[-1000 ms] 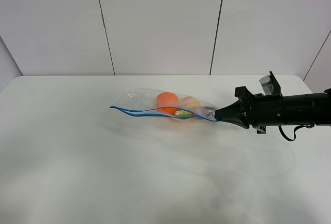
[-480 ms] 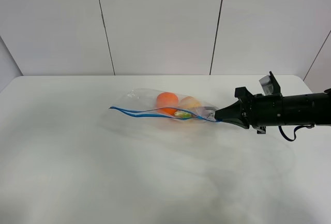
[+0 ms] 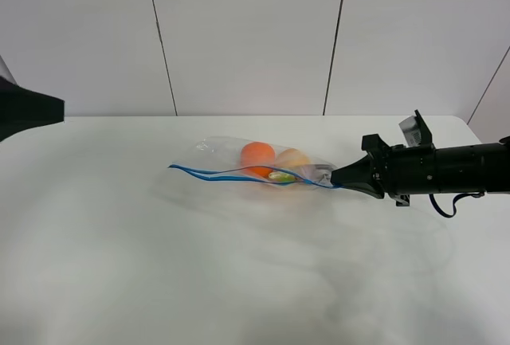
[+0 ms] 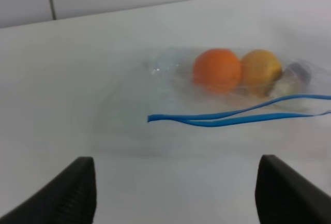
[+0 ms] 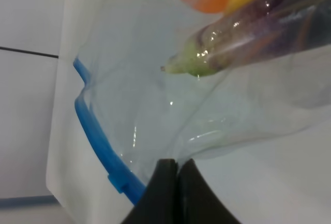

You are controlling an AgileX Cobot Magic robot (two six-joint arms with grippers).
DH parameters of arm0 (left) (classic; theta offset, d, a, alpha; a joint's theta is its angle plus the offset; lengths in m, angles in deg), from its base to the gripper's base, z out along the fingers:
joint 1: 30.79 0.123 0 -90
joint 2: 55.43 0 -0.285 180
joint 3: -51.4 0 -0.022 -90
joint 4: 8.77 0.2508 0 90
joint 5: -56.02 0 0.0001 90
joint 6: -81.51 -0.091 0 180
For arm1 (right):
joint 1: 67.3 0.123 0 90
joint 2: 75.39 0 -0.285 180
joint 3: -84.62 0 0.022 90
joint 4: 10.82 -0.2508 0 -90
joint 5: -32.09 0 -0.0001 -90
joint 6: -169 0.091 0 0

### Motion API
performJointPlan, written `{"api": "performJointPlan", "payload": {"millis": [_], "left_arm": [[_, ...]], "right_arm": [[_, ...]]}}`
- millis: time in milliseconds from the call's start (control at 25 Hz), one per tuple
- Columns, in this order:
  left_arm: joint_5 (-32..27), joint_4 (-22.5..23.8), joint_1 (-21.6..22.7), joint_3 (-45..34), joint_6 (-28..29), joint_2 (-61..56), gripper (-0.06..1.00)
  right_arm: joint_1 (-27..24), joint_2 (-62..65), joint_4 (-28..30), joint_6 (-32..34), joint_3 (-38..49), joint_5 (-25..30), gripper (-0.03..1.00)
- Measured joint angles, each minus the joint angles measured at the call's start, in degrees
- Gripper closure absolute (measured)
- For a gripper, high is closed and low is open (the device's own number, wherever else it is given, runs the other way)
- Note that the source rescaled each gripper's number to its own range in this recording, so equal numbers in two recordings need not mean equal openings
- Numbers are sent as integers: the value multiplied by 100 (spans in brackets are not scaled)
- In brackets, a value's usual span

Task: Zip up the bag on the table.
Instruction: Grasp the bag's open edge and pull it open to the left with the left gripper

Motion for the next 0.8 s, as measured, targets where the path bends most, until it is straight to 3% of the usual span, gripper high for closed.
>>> {"api": "performJointPlan", "payload": {"millis": [200,440,640,800], "left_arm": [[290,-413,-34,103,-803,730,-6],[504,-495,-755,113,-1238,1152,-6],[514,-18,-1553,283,-1098,1444,-6],[515,311,-1873,408,-835,1655,-6]], "right_arm": [[0,0,82,20,0,0,97],[0,0,102,24,0,0,97],[0,0,141,24,0,-44,97],[0,0,141,24,0,-44,97]]}}
